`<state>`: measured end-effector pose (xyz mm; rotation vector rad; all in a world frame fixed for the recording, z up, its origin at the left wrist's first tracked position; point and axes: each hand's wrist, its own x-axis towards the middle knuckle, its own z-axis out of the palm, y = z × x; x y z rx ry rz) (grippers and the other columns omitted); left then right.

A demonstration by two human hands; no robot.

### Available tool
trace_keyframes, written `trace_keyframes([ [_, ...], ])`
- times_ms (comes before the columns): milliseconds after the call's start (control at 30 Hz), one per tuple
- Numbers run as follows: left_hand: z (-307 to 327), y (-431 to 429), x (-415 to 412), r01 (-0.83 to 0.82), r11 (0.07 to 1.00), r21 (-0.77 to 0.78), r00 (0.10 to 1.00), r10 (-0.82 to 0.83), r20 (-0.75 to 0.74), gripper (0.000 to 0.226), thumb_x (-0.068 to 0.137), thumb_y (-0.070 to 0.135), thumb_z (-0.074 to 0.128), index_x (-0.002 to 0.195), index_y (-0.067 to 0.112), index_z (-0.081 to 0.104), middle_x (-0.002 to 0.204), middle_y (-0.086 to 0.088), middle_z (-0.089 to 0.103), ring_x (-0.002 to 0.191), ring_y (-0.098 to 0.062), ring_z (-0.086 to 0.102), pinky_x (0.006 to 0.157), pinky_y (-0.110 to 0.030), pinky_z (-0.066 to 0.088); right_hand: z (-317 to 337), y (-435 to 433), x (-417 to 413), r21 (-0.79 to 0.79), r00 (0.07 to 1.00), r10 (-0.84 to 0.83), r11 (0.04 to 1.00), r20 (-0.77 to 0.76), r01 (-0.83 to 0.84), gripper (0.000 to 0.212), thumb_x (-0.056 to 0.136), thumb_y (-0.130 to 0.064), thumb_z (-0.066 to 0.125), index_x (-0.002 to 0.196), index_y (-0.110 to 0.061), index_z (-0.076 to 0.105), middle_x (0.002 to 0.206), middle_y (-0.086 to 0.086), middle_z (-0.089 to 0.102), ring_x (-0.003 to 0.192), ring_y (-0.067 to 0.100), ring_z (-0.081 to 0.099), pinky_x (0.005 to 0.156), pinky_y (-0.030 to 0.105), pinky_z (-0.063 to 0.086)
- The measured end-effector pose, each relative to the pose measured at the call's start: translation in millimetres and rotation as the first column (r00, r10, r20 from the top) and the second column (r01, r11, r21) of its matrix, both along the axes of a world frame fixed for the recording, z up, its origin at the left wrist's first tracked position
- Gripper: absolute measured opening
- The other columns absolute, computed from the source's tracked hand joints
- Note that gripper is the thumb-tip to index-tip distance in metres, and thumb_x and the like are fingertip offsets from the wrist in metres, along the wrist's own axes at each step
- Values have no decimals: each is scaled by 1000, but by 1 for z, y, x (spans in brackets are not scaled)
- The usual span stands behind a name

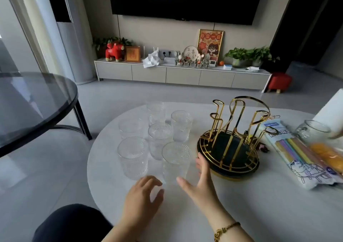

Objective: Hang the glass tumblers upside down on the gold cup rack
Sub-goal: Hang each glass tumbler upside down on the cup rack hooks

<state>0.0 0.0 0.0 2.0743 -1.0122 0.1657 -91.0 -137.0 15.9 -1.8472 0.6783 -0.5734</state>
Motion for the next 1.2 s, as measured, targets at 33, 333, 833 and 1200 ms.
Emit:
trace_keyframes([
  [33, -7, -3, 1, 7, 998, 56, 1000, -7, -14, 22, 66, 26, 61, 84, 15, 65, 93, -5, 70, 88, -7, 48, 76, -21, 37, -1, 3, 2, 19, 1000, 19, 1000, -17, -19, 92, 69, -22, 72, 137, -28, 10, 133, -8, 25, 124, 3, 21, 102, 25, 23],
  [333, -13, -9, 6, -25, 946, 322, 993, -13, 117, 35, 59, 42, 54, 85, 22, 65, 91, 4, 71, 86, -11, 67, 86, -24, 32, -20, 4, 35, -112, 998, -24, 994, -66, 17, 115, 56, -24, 81, 139, -17, 2, 144, 12, 30, 131, 14, 28, 100, 16, 21],
  [833, -9, -3, 6, 15, 911, 412, 998, -41, 56, 37, 46, 30, 84, 77, 15, 69, 84, -1, 75, 78, -17, 71, 63, -25, 51, -14, 0, 19, -18, 996, -52, 998, 77, 53, 84, 56, -17, 80, 123, -20, 29, 124, 1, 45, 119, 15, 43, 100, 24, 35],
  [1200, 117, -69, -14, 266, 945, -188, 963, -252, 94, 23, 82, 22, 48, 99, 18, 62, 104, 8, 63, 98, -2, 55, 83, -10, 39, 24, -40, -78, -18, 958, -168, 984, 233, 177, 80, 48, -13, 81, 105, -48, 38, 106, -14, 54, 99, -6, 53, 76, 21, 49],
])
